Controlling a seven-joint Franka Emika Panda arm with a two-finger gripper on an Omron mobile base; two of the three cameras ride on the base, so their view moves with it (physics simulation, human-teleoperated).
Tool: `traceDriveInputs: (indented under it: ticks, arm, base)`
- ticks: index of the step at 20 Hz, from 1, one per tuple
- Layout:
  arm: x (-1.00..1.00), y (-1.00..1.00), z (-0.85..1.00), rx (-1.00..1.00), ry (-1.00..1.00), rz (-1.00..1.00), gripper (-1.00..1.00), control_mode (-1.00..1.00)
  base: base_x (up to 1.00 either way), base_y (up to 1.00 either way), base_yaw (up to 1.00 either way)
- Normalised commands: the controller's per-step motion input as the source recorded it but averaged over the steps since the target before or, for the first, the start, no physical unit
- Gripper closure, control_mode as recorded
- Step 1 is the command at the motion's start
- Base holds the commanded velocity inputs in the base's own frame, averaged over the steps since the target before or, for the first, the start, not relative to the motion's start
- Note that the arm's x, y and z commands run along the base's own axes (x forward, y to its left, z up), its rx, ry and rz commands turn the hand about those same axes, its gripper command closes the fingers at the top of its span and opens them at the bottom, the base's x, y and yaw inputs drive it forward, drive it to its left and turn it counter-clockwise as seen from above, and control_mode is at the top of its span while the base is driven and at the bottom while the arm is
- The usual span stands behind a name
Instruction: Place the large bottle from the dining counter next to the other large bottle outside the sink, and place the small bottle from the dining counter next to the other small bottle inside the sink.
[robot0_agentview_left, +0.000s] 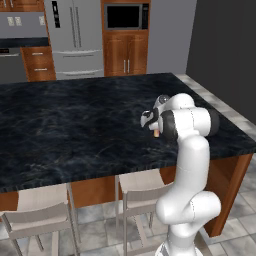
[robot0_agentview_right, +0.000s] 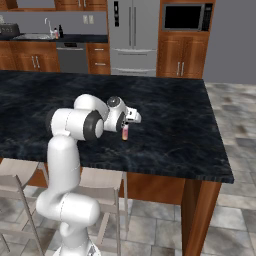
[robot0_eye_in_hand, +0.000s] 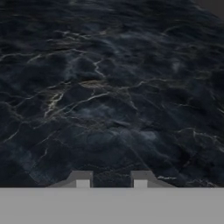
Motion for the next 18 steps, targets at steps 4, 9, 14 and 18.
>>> traceDriveInputs:
  ticks: [4, 9, 14, 18]
  arm:
    - [-0.03, 0.0, 0.05, 0.0, -0.04, 0.0, 1.0, -1.0]
    - [-0.16, 0.0, 0.31, 0.0, -0.05, 0.0, 1.0, -1.0]
    - [-0.48, 0.01, 0.35, 0.0, -0.04, 0.0, 1.0, -1.0]
    - [-0.64, 0.01, 0.23, 0.0, -0.04, 0.0, 1.0, -1.0]
  base:
    - [0.0, 0.0, 0.0]
    - [0.0, 0.0, 0.0]
    - [0.0, 0.0, 0.0]
    - [0.0, 0.0, 0.0]
